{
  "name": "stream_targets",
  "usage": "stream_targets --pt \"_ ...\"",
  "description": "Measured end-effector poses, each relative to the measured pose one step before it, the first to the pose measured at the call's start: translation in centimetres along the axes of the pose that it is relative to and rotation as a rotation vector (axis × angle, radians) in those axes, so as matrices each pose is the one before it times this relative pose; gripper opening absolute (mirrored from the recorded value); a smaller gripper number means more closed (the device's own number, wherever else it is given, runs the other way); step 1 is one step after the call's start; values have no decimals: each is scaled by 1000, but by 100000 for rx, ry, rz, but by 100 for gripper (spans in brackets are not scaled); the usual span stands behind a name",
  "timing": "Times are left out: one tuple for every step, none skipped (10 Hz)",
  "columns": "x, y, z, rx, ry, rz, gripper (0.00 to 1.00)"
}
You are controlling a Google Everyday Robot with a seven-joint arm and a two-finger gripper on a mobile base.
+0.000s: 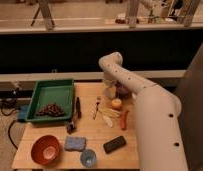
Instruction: Place towel in red bowl
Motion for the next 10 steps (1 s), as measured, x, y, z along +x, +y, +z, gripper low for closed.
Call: stream_targets --pt "36 76 531 -447 -986 -7 80" --pt "29 47 246 -298 -531 -12 80" --pt "86 76 299 -263 -533 20 80" --pt "226 112 155 -381 -282 174 80" --pt "104 60 219 -211 -206 32 80" --pt "128 12 102 -59 -194 43 80" --pt "176 43 270 -324 -195 39 80" --pt "162 -10 218 -214 -138 113 80" --pt "153 49 201 -380 -4 137 80" --pt "198 66 266 -312 118 192 80"
